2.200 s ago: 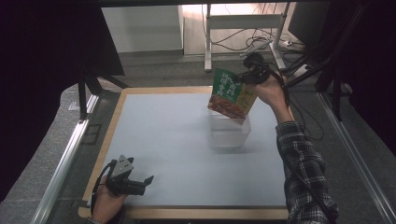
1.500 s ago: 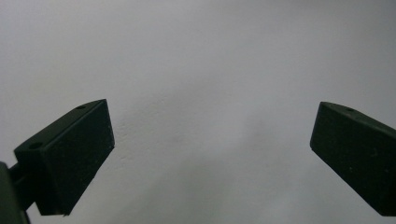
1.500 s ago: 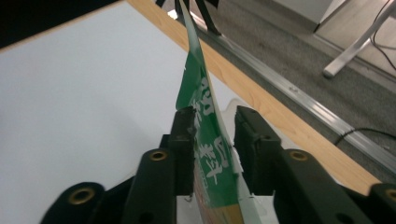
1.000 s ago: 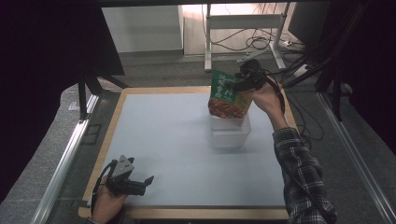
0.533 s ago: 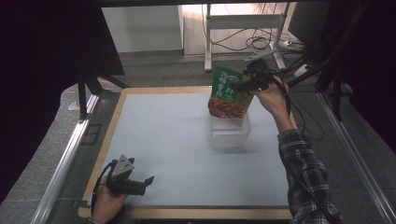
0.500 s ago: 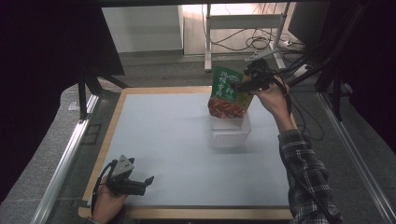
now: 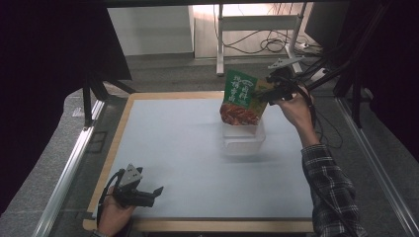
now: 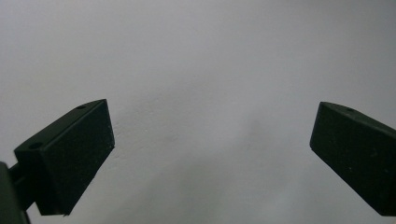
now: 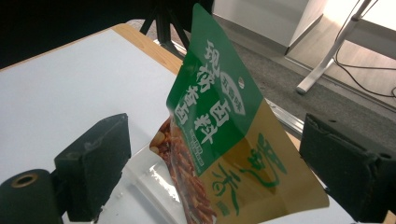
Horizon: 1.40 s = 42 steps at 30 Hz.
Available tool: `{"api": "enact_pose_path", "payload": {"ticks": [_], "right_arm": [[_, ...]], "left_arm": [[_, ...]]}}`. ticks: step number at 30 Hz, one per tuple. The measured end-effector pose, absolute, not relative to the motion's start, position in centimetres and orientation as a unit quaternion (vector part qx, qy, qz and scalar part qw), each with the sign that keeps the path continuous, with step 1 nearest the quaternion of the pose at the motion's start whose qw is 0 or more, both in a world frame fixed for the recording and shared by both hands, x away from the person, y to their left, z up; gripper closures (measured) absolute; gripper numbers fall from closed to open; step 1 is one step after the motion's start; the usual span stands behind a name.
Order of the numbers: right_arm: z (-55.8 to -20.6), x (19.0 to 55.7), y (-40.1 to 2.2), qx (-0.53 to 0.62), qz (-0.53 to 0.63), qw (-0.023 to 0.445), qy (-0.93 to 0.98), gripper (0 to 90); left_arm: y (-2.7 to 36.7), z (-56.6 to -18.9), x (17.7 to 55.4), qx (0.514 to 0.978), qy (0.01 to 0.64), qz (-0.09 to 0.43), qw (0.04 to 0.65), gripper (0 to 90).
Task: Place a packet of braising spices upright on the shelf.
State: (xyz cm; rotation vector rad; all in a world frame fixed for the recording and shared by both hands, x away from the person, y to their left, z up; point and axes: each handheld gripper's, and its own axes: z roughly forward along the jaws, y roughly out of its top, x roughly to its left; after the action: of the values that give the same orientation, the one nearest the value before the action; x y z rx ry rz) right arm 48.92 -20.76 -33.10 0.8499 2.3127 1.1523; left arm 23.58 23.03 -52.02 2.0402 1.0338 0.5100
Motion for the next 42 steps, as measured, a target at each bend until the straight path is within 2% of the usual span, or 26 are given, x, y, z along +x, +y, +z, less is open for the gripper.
{"api": "enact_pose_path", "payload": {"ticks": [23, 42], "right_arm": [[-35.5, 46.2, -22.9, 0.32, 0.425, 0.203, 0.822, 0.0], [-37.8, 42.5, -22.4, 0.303, 0.448, 0.187, 0.82, 0.0]], "left_arm": [[22.9, -52.1, 23.6, 0.806, 0.404, 0.201, 0.384, 0.0], [22.7, -52.1, 23.6, 0.807, 0.403, 0.202, 0.382, 0.0]]}}
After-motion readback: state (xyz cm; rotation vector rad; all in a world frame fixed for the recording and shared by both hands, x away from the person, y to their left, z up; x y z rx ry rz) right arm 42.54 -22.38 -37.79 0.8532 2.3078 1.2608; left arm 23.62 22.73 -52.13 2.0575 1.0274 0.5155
